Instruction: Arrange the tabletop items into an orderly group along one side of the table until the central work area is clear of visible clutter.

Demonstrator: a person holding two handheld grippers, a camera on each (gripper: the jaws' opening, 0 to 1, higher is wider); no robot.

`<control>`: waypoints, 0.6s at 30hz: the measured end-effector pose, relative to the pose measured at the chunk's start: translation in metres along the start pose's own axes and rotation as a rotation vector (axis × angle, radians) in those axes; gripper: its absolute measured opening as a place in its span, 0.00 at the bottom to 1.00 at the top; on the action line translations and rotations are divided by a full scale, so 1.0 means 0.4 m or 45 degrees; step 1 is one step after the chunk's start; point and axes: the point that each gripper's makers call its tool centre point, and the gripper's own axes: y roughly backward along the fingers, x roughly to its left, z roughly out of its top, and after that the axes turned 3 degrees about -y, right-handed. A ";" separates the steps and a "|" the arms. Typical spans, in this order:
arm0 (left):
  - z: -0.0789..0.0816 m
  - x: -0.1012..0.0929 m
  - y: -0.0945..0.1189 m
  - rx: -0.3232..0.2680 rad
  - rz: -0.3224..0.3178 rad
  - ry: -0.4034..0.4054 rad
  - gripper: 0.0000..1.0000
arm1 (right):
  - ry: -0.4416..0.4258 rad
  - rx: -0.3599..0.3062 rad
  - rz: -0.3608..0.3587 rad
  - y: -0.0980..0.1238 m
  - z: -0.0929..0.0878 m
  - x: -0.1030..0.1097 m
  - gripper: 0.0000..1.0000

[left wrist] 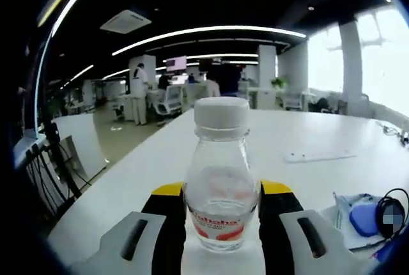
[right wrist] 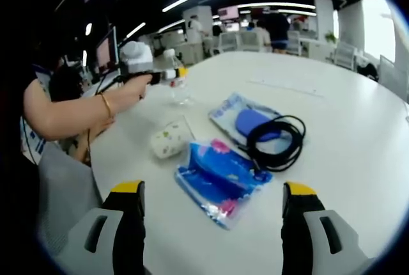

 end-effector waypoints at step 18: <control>0.022 -0.006 0.007 -0.052 -0.163 -0.103 0.98 | 0.021 -0.045 0.014 0.023 0.029 0.007 0.87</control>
